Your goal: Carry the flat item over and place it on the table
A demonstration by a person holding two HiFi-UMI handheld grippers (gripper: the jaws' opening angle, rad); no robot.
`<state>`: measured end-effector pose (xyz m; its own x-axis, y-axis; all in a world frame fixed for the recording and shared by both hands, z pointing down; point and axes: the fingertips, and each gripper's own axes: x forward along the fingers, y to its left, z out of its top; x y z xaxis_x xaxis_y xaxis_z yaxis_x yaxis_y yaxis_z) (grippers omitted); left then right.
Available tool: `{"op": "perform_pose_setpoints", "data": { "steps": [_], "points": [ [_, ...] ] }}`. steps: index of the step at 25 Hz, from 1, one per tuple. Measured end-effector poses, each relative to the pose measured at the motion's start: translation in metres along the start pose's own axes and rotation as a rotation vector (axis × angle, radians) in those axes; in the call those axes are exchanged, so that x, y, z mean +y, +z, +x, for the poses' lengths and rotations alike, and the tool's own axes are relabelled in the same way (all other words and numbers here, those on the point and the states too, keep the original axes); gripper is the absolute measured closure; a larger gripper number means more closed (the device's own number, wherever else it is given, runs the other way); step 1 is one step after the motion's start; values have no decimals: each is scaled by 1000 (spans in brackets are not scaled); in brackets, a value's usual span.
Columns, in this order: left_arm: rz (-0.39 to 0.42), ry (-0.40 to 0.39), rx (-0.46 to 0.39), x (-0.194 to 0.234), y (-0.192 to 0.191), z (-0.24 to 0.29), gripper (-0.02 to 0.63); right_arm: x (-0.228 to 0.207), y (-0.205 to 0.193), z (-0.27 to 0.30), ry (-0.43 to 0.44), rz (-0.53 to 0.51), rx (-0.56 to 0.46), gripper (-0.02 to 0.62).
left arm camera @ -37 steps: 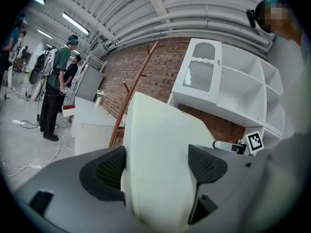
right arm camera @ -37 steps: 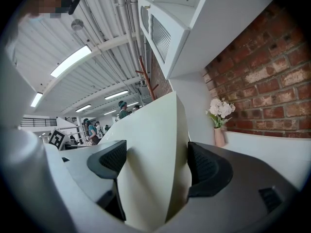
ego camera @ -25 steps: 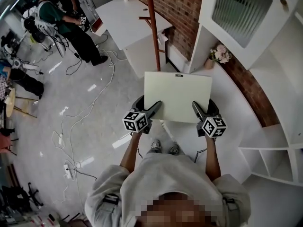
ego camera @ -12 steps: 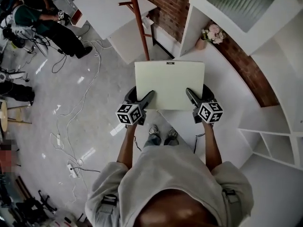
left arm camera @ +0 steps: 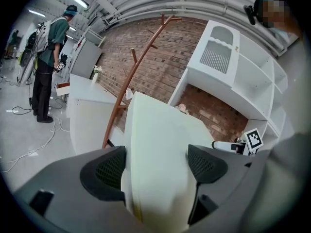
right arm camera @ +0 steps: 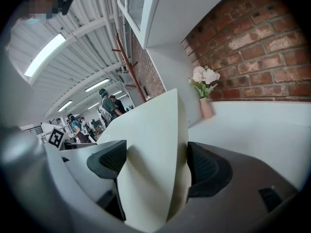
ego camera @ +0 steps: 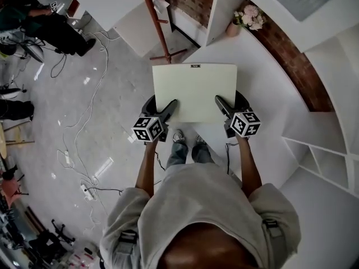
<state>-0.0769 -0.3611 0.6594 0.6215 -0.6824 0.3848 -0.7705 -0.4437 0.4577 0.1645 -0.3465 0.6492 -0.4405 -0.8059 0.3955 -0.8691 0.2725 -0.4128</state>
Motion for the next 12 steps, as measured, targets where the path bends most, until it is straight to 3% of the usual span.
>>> {"op": "perform_pose_setpoints", "data": {
  "steps": [12],
  "points": [
    [-33, 16, 88, 14, -39, 18, 192, -24, -44, 11, -23, 64, 81, 199]
  ]
}}
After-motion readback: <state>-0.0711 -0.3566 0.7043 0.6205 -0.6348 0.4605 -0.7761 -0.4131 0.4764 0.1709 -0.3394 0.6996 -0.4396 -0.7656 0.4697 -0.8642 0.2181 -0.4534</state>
